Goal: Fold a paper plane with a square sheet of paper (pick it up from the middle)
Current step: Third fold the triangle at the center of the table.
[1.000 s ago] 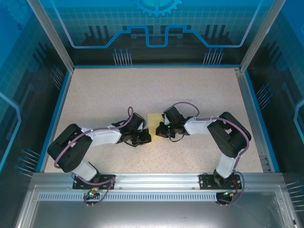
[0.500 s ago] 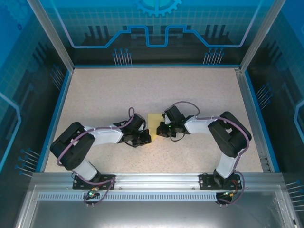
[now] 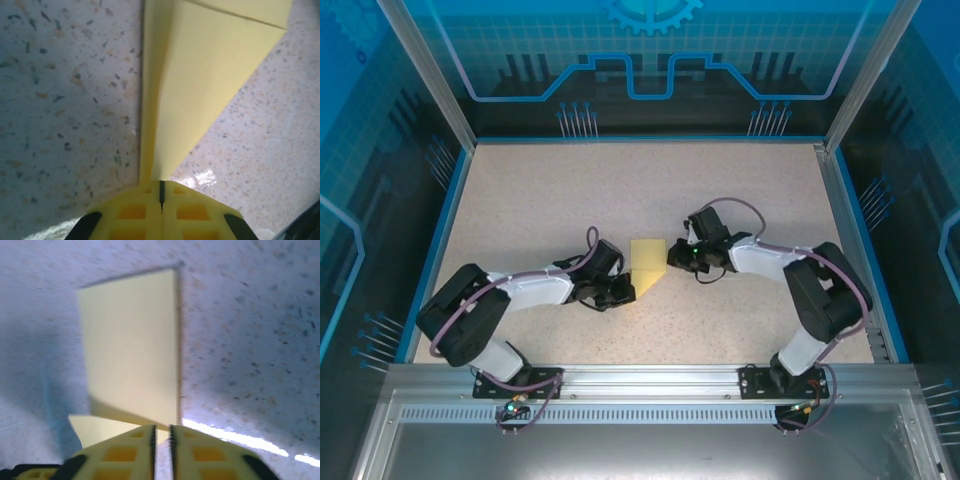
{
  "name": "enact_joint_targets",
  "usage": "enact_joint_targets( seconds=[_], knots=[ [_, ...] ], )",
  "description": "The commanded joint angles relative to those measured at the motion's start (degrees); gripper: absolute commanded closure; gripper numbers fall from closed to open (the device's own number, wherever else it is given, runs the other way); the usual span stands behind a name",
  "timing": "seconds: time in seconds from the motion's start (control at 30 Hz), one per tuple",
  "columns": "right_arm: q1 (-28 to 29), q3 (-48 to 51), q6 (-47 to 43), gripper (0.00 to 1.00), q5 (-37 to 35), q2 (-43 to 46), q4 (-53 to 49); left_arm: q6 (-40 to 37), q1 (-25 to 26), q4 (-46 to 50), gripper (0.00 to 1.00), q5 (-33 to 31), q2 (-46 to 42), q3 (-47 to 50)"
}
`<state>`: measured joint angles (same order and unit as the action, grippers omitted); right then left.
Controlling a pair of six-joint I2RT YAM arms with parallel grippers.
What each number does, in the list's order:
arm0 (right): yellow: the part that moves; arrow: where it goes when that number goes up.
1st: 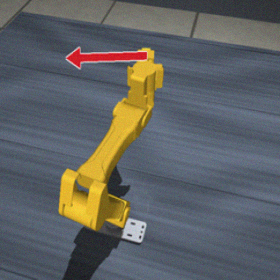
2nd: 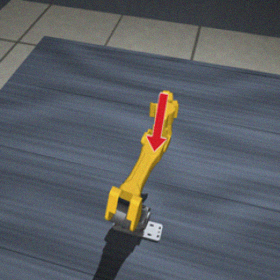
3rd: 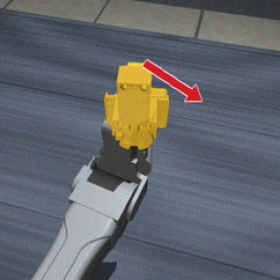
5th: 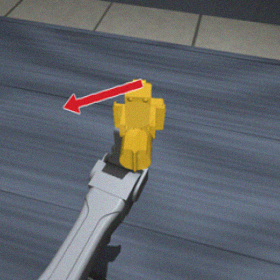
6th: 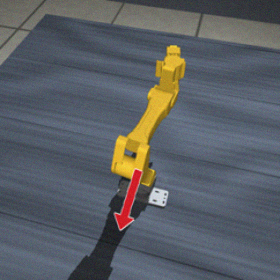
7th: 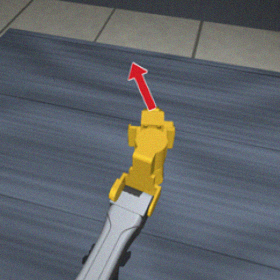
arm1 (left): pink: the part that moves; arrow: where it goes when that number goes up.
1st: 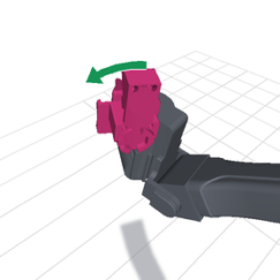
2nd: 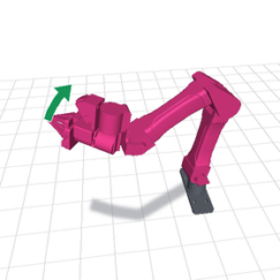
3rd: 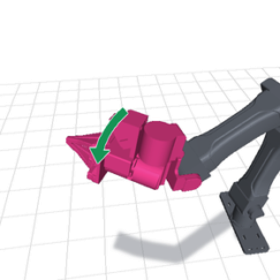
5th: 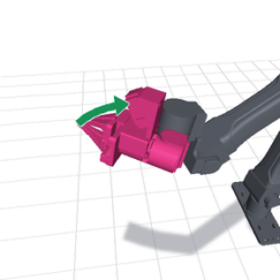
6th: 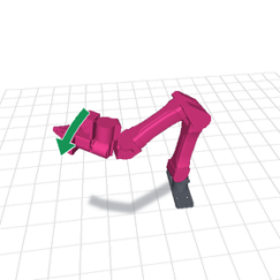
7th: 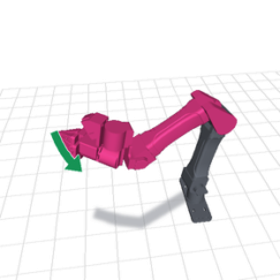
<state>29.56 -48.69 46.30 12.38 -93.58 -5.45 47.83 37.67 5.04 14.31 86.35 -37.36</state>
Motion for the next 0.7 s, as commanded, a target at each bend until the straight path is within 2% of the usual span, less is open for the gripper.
enact_joint_targets(
  seconds=[0.0, 0.1, 0.23, 0.37, 0.57, 0.67],
  knots=[
    [-0.4, 2.7, 0.7, 0.74, 0.4, 4.1, -0.8, -0.7, 0.3, 0.9, 0.86, -1.4, -5.2, -1.2],
    [-0.5, 4.7, 2.2, 0.62, 2.9, 5.5, 0.5, -0.9, 0.3, 0.4, 0.78, -2.7, -5.5, -2.0],
    [-0.4, 5.6, 5.1, 0.54, 6.6, 4.8, 2.2, -1.2, 0.3, -0.1, 0.73, -4.2, -1.6, -4.3],
    [-0.1, 5.5, 6.7, 0.52, 7.9, 3.7, 3.3, -1.1, 0.3, -2.1, 0.77, -4.7, 1.4, -6.2],
    [0.5, 4.9, 7.5, 0.48, 8.1, 1.4, 3.3, -1.2, 0.2, 0.8, 0.8, -10.8, 4.8, -9.1],
    [0.9, 4.6, 8.2, 0.47, 8.7, 0.1, 4.2, -1.0, 0.1, 1.2, 0.86, -11.7, 7.1, -9.7]
  ],
)
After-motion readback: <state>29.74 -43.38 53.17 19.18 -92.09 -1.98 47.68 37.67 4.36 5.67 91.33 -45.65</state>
